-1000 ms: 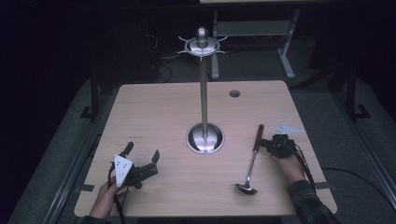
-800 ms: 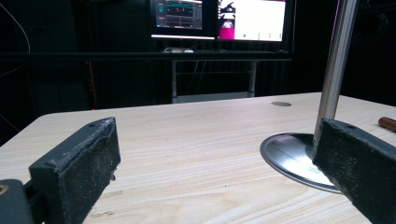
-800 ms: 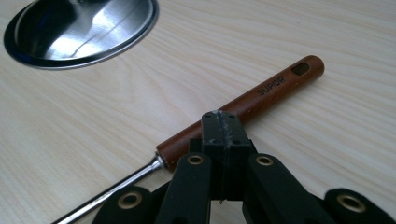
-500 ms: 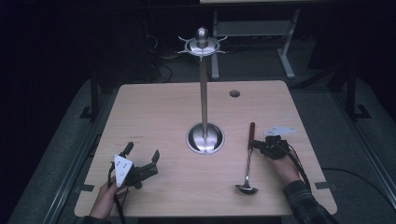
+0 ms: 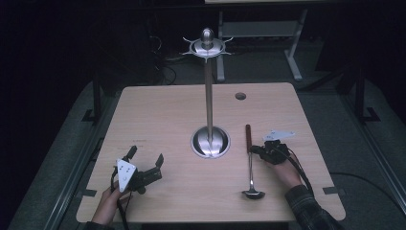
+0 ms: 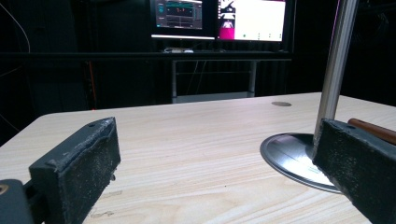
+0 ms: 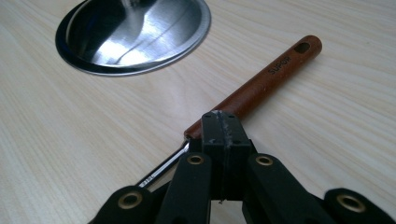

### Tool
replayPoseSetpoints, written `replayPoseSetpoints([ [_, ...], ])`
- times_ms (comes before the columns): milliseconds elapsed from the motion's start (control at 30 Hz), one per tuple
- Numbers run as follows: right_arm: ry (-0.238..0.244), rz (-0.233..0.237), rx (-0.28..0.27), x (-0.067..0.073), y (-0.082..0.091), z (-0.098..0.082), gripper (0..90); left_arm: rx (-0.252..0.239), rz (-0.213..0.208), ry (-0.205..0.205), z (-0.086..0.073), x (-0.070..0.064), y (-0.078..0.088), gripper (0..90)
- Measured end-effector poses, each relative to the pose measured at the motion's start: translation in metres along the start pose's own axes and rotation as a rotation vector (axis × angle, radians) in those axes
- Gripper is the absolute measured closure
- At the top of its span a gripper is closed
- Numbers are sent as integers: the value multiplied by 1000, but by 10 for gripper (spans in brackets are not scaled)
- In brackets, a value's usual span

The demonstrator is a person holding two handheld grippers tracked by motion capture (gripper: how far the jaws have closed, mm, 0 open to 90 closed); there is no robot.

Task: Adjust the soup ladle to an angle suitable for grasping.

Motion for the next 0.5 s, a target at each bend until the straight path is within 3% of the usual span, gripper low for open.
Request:
replayPoseSetpoints([
  [500, 44, 43, -1, 17, -10, 8, 898, 0, 0, 0, 0, 0, 0, 2],
])
Point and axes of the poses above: each handheld gripper's, and its own axes: y roughly backward along the jaws, z roughly out of its top, x roughly to its left, the point moved 9 cm from there along -y, roughly forward along the jaws, and after that the axes turned 9 degrees about y, right-handed, at the moved point
